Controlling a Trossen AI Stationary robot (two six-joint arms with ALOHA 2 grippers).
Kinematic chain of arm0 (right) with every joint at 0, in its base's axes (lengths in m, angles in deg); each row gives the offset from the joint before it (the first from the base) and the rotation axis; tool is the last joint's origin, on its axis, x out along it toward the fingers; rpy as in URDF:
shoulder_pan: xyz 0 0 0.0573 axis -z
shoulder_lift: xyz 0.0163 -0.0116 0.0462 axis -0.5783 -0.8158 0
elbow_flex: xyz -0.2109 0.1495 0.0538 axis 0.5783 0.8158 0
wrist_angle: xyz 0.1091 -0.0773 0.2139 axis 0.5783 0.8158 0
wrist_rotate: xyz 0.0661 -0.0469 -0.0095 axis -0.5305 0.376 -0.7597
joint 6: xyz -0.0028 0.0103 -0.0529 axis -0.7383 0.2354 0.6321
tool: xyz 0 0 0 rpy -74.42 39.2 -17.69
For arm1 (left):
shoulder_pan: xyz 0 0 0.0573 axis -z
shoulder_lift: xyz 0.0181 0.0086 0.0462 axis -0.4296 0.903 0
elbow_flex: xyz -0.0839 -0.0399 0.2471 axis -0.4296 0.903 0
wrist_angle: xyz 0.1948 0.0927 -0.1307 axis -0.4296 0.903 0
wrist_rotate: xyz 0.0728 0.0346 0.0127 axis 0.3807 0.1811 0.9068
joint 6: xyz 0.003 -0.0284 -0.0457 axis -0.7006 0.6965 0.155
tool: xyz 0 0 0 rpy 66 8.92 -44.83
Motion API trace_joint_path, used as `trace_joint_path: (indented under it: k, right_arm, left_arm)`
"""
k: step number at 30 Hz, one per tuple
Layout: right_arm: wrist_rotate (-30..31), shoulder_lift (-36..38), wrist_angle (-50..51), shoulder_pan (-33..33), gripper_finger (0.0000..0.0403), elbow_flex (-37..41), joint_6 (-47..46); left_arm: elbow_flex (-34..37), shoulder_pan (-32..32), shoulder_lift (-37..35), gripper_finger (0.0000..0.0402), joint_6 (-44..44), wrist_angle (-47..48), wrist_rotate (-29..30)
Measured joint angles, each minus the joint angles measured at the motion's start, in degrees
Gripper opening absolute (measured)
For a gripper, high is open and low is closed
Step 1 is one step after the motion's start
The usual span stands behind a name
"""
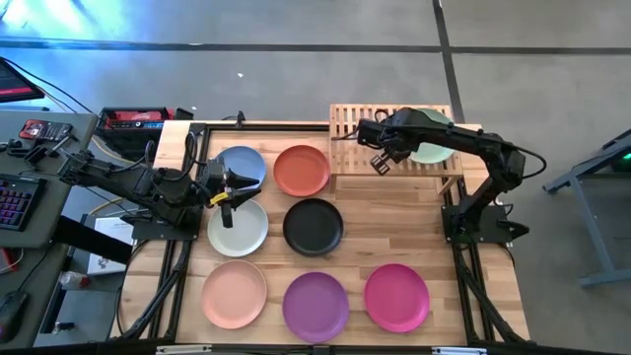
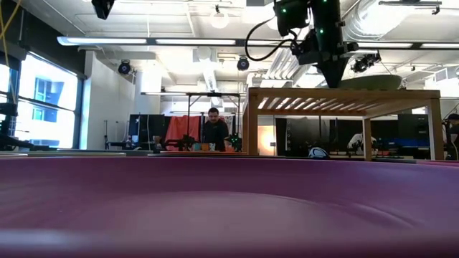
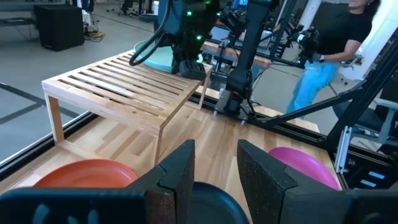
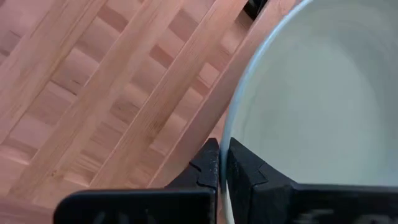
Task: Place and stack plates onto a shelf
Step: Put the green plate on the shelf, then stack the blue plate on top of the green plate on the shelf
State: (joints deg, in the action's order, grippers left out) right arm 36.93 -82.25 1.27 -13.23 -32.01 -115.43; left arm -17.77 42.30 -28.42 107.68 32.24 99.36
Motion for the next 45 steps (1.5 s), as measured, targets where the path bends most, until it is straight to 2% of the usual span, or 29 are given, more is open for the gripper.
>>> trace_joint_path:
  k: [7,19,23,29,35,45]
  right_arm:
    - [0.1,0.0,-0.1,0.4,0.0003,0.0,1.3]
    - [0.0,0.0,-0.1,0.4,0.0097,0.0,1.2]
    - [-2.2,0.6,0.3,0.4,0.0112,0.0,1.5]
    - [-3.3,2.5,0.5,0.4,0.0114,-1.5,1.2]
    - [-3.3,3.0,0.9,0.4,0.0115,-7.4,1.2]
    - [-5.0,3.0,-0.6,0.4,0.0115,-19.1,1.5]
  left_arm:
    - [0.0,0.0,0.0,0.0108,0.0,0.0,0.0]
    - [0.0,0.0,0.0,0.0108,0.1,0.0,-0.1]
    - [0.0,0.0,0.0,0.0108,0.1,0.4,0.1]
    - [0.0,0.0,0.0,0.0108,2.6,2.9,1.4]
    - [0.0,0.0,0.0,0.0108,9.1,7.4,1.4]
    - [0.0,0.0,0.3,0.0108,29.1,23.3,0.9]
